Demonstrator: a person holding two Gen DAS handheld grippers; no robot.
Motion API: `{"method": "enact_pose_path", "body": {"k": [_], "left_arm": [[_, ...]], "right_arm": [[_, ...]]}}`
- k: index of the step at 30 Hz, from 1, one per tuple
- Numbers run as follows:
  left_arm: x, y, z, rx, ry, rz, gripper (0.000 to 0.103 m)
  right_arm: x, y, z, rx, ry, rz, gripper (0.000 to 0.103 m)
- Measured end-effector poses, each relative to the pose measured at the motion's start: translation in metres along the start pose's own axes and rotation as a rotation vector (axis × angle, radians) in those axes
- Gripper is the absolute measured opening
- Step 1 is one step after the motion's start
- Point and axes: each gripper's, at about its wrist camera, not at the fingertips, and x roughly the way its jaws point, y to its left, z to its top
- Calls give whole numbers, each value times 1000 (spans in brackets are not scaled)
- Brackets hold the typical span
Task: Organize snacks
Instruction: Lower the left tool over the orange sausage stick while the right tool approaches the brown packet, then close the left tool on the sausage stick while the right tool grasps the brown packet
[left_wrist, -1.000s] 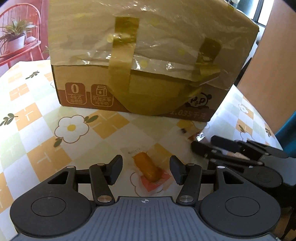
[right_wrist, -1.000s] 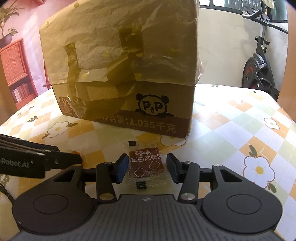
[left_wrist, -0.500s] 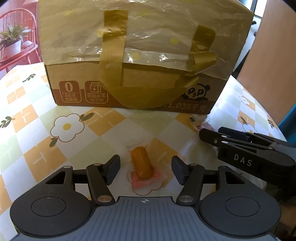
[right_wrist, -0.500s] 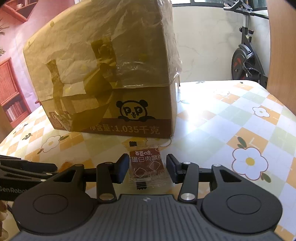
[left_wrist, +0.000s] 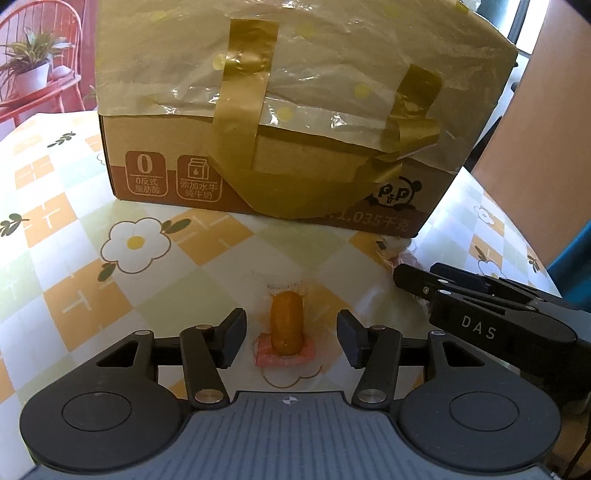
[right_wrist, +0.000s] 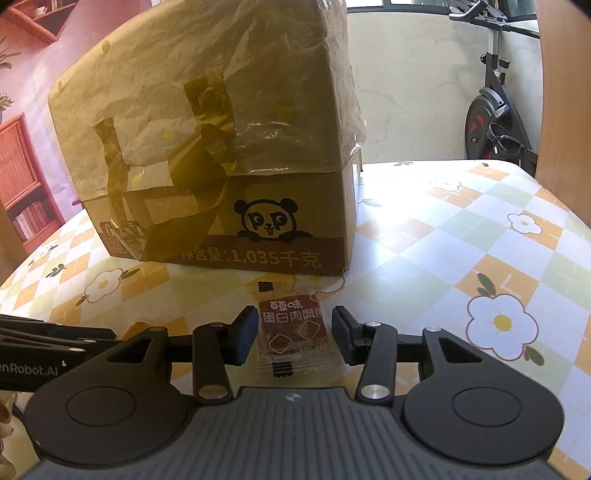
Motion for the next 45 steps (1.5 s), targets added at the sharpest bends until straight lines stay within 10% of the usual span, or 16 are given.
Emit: {"method": "enact_pose_path", "body": {"k": [4,10,34,45], "left_arm": [[2,-9,-6,93,-14,20,58],[-1,0,-5,69,-32,19,31],[-51,30,-3,24,-139,-5,30],[-77,45,7,19,-201,-26,31]], "right_arm": [[0,-1,0,2,0,3,47],[1,-1,0,8,-1,9,47],[-23,7,-7,-44,-130,92,47],[-66,14,3,-65,-139,-11,47]]}}
